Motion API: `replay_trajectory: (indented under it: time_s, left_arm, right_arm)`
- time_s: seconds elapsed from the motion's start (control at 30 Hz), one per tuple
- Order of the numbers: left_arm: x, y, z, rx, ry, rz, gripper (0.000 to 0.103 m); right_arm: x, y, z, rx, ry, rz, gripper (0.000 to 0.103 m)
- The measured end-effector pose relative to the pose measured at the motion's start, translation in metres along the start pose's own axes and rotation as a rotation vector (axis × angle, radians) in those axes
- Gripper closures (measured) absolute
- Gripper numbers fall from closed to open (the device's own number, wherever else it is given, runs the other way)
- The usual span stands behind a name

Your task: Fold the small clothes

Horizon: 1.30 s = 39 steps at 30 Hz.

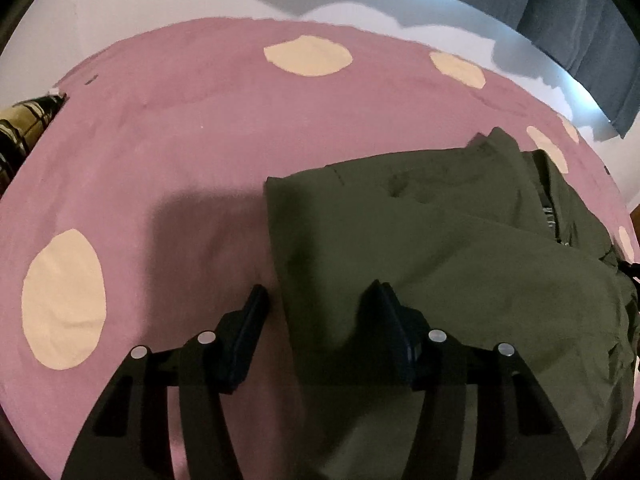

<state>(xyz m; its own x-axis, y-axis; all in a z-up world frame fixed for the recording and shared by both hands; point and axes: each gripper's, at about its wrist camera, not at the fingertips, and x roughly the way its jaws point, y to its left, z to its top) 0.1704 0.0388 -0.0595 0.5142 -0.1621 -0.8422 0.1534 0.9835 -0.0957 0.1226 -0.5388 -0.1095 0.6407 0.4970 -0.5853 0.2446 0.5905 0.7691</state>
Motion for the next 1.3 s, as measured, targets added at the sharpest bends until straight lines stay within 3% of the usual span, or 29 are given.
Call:
replay_trajectory:
  time_s: [0.13,0.23,0.3,0.37,0.43,0.5,0.6,1.0,1.3]
  left_arm:
    - [-0.014,0.007,-0.016,-0.001,0.032,-0.108,0.03]
    - [-0.028,0.006,-0.037,0.015,0.038,-0.142,0.027]
    - [-0.035,0.007,-0.049,0.017,0.042,-0.153,0.026]
    - [-0.04,0.008,-0.06,0.014,0.047,-0.151,0.026]
    - [-0.043,0.006,-0.065,0.027,0.045,-0.129,0.026]
    - [-0.042,0.001,-0.067,0.046,0.039,-0.095,0.026]
    - [-0.037,-0.006,-0.068,0.064,0.028,-0.05,0.027]
    - [-0.037,-0.008,-0.072,0.063,-0.002,-0.027,0.027]
    - [-0.045,-0.008,-0.075,0.063,-0.002,-0.021,0.027]
  right_arm:
    - [-0.018,0.0,-0.025,0.011,0.027,0.068,0.059]
    - [-0.036,0.006,-0.053,-0.033,0.05,0.065,0.048]
    - [-0.043,0.009,-0.069,-0.063,0.067,0.043,0.048]
    - [-0.046,0.012,-0.079,-0.091,0.078,0.01,0.055]
    - [-0.047,0.014,-0.086,-0.131,0.088,-0.053,0.084]
    - [-0.047,0.008,-0.089,-0.144,0.099,-0.069,0.091]
    - [-0.047,-0.005,-0.091,-0.119,0.092,-0.025,0.095]
    - [-0.053,-0.016,-0.096,-0.095,0.054,0.045,0.094]
    - [-0.081,-0.015,-0.123,-0.069,0.019,0.029,0.073]
